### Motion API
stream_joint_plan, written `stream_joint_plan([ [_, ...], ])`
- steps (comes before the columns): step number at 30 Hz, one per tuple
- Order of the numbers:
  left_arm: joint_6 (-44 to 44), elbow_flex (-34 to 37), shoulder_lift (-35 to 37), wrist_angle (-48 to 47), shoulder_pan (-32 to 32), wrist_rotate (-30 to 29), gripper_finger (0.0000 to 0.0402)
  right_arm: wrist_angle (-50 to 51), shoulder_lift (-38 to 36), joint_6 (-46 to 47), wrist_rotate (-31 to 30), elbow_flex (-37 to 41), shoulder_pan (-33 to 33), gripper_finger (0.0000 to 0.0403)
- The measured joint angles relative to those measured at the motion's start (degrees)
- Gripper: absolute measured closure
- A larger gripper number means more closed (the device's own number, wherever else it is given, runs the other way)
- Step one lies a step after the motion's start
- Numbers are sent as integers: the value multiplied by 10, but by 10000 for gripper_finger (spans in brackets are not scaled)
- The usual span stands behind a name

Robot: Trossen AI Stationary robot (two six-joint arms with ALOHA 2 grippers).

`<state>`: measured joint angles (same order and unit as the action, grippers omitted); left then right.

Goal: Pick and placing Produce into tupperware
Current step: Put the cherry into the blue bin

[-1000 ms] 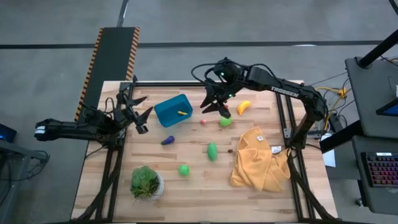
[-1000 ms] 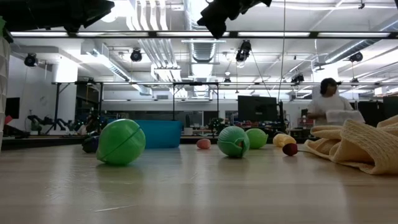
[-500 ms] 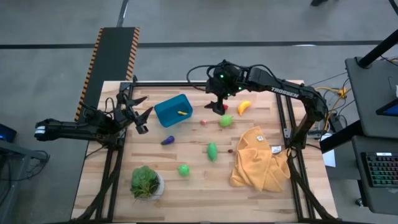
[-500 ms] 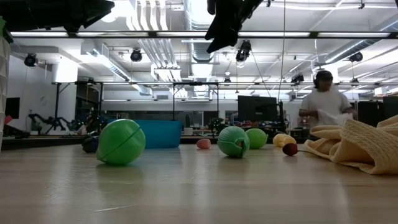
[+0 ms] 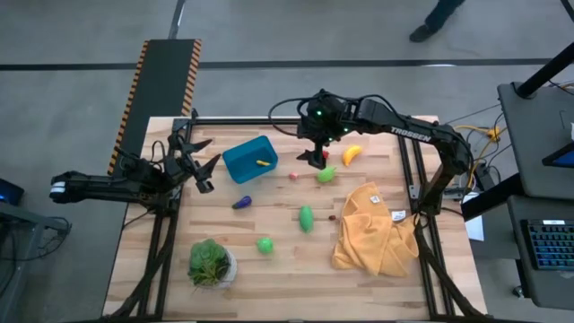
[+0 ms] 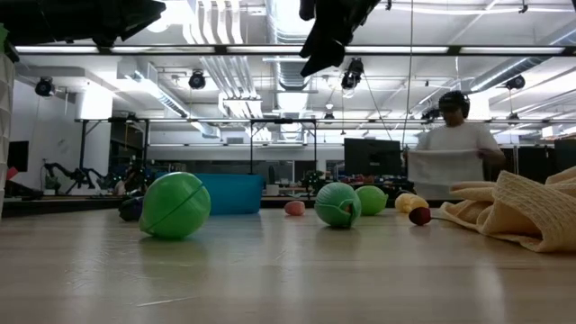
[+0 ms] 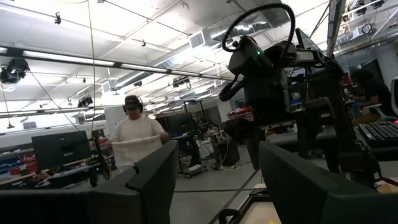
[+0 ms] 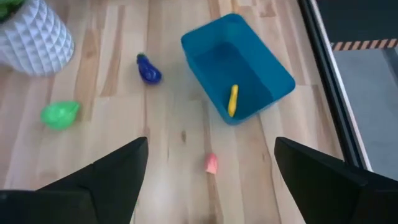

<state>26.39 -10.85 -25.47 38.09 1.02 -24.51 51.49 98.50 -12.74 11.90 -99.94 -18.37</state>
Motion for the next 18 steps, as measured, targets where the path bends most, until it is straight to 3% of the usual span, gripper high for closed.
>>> stream_joint_plan([
  [8,0,0,0,0,0,0,192,100,0,-8,-40,0,-1,64],
  [18,0,0,0,0,0,0,192,161,-5,-15,-25,0,-1,74],
])
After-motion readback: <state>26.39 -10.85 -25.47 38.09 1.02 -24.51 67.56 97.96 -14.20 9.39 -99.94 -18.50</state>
